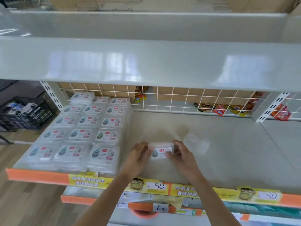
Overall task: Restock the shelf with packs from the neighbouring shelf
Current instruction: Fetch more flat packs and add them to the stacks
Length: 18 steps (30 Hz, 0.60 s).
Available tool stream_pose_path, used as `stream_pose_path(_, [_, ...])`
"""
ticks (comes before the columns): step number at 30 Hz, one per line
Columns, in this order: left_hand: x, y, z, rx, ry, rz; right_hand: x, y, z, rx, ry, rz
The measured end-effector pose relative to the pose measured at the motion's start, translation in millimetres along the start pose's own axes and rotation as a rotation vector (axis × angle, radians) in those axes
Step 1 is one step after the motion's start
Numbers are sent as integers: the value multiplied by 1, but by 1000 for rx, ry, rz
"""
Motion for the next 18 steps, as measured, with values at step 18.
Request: stream_pose_path(18, [24, -25, -7, -155, -182, -599, -13, -16, 1, -51, 98, 378])
Point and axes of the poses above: each hand's wrist, its own z-axis away from the middle knuckle, its own y-axis out of the back of the hand, x = y × z, the point moved 9 cm from there along -z, towards the middle knuckle, and after that the axes turned 3 degrees about -x, right-handed, at the moved point
